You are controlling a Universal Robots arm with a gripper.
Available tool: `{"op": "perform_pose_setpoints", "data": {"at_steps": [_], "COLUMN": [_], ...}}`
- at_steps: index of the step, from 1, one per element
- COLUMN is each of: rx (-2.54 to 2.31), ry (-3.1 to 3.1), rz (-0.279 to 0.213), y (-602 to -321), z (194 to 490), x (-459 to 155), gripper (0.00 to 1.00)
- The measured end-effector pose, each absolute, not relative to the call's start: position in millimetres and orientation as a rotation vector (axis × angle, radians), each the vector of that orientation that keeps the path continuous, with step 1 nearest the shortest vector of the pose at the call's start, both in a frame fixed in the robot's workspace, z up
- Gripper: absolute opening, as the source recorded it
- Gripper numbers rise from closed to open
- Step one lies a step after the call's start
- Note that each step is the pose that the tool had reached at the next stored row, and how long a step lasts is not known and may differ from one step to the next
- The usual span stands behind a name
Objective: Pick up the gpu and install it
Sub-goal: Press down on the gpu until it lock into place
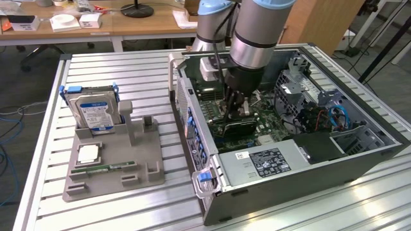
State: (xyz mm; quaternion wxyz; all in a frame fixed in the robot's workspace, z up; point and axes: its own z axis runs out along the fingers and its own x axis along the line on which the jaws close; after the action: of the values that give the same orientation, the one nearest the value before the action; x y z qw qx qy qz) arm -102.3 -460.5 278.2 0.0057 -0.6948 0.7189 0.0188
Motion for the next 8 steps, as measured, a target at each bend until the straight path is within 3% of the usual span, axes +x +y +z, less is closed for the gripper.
{"op": "perform_pose_setpoints", "data": {"at_steps": [8], "rx": [-2.175], "ry": [2.251], "rz": [0.059], "y": [-460], "z": [278], "x": [-128], "gripper": [0.11]}}
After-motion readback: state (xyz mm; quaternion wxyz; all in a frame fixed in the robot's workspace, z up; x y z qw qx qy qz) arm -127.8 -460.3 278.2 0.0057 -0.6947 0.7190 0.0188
